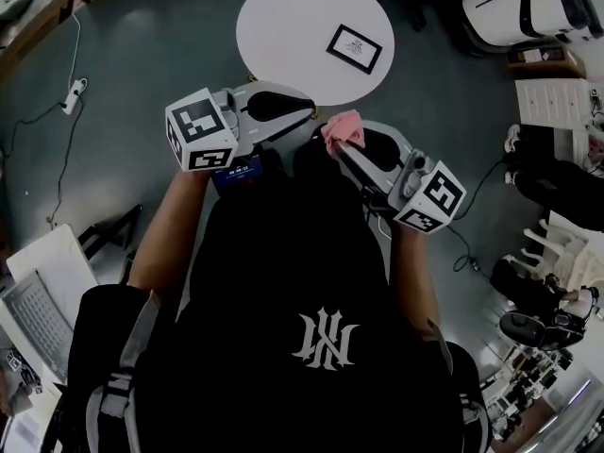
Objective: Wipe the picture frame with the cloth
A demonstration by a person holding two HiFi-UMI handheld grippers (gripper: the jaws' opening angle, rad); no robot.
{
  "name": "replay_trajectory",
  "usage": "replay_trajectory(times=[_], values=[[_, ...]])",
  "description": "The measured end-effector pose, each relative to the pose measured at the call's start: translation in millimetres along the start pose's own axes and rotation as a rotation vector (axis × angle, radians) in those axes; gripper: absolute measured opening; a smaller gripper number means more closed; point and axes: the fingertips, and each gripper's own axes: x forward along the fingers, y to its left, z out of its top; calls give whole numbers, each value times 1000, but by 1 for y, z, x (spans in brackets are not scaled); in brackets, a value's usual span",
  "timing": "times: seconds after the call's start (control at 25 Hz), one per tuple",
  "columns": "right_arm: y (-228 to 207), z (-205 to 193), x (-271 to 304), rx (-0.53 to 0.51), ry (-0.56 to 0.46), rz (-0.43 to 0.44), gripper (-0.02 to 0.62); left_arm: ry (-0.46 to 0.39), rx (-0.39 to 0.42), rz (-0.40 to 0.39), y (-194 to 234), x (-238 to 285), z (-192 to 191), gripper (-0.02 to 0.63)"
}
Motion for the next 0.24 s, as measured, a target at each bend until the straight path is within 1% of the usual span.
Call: replay_trajectory(times=[0.24], values=[[-1,1,14,-9,18,29,83,-4,-14,28,6,-17,-8,3]])
